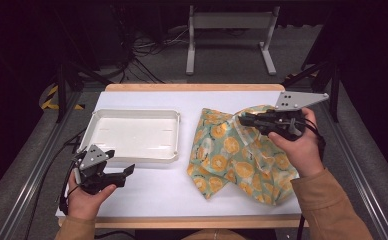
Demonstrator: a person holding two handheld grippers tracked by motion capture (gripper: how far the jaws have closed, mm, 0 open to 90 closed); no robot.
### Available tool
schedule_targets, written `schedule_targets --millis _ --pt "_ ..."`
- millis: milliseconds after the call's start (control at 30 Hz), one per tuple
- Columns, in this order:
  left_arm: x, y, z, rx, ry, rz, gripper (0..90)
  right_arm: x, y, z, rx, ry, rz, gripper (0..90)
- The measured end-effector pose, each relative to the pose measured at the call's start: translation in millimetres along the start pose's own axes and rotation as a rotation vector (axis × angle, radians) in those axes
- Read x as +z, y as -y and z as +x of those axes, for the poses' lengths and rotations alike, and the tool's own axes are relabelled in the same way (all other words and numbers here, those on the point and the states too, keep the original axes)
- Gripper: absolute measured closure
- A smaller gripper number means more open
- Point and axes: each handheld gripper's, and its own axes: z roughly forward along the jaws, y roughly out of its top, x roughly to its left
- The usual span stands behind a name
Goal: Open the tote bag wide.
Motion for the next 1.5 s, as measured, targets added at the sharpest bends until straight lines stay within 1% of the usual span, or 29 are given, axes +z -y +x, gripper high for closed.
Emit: schedule_targets --millis 67,100,200,233,267,300,333,433,533,633,733,800,867,933,1033,1100,1200,1300,1400,1433,1500 --pt "1.2 0.1 -1.0 0.0 0.003 0.0 18.4 8.6 -4.8 0.5 0.004 -0.018 -0.003 87.2" --pt "1.4 -0.1 -1.0 0.006 0.006 0.004 18.4 11.7 -6.3 1.0 0.003 -0.024 -0.003 87.2" --pt "2.2 0.0 -1.8 0.007 0.007 0.006 18.4 24.2 -11.5 3.8 -0.007 -0.037 0.009 87.1" --pt "2.6 0.1 -2.2 0.006 0.009 0.009 18.4 24.2 -11.5 3.8 -0.007 -0.037 0.009 87.1" --pt "3.3 0.3 -2.4 0.006 0.01 0.006 18.4 32.5 -13.9 5.8 -0.009 -0.05 0.011 87.0" --pt "4.2 0.5 -2.7 0.01 0.01 0.012 18.4 35.8 -14.5 6.3 -0.009 -0.055 0.013 87.0" --pt "4.2 0.5 -2.7 0.01 0.01 0.012 18.3 35.8 -14.5 6.3 -0.009 -0.055 0.013 87.0" --pt "7.1 1.4 -2.9 0.011 0.013 0.017 18.3 47.2 -16.6 5.4 0.0 -0.068 0.02 87.0" --pt "8.6 1.8 -3.8 0.012 0.016 0.024 18.2 56.7 -18.8 4.8 -0.001 -0.075 0.029 87.0" --pt "9.4 2.0 -4.5 0.011 0.019 0.027 18.1 67.4 -16.9 4.1 -0.001 -0.077 0.06 86.7" --pt "10.9 2.4 -4.9 0.018 0.022 0.033 18.0 78.4 -10.5 2.4 0.005 -0.078 0.101 86.3" --pt "12.1 2.7 -6.0 0.014 0.023 0.035 18.0 82.9 -6.6 1.2 0.011 -0.081 0.121 85.8" --pt "12.6 2.8 -6.3 0.018 0.026 0.04 17.9 84.7 -4.6 0.5 0.017 -0.081 0.13 85.4" --pt "14.4 2.8 -7.4 0.023 0.026 0.039 17.9 87.9 -0.4 -0.4 0.021 -0.074 0.154 83.6" --pt "15.9 2.6 -8.8 0.027 0.031 0.043 17.8 89.1 4.6 -0.4 0.03 -0.06 0.18 77.3" --pt "16.5 2.6 -9.3 0.028 0.032 0.045 17.8 86.3 6.1 0.2 0.041 -0.052 0.178 71.2" --pt "17.0 2.6 -10.0 0.025 0.032 0.047 17.7 81.5 7.0 1.2 0.059 -0.043 0.173 64.4" --pt "17.4 2.2 -10.3 0.029 0.032 0.048 17.7 71.0 7.9 3.2 0.073 -0.037 0.159 61.5" --pt "18.2 1.6 -11.4 0.025 0.036 0.046 17.7 58.9 8.2 5.4 0.078 -0.033 0.118 58.2" --pt "18.2 1.0 -11.5 0.029 0.039 0.046 17.7 54.5 8.2 6.2 0.079 -0.032 0.107 57.7" --pt "18.1 -0.7 -12.6 0.023 0.052 0.039 17.7 44.3 8.2 7.7 0.074 -0.027 0.083 56.4"
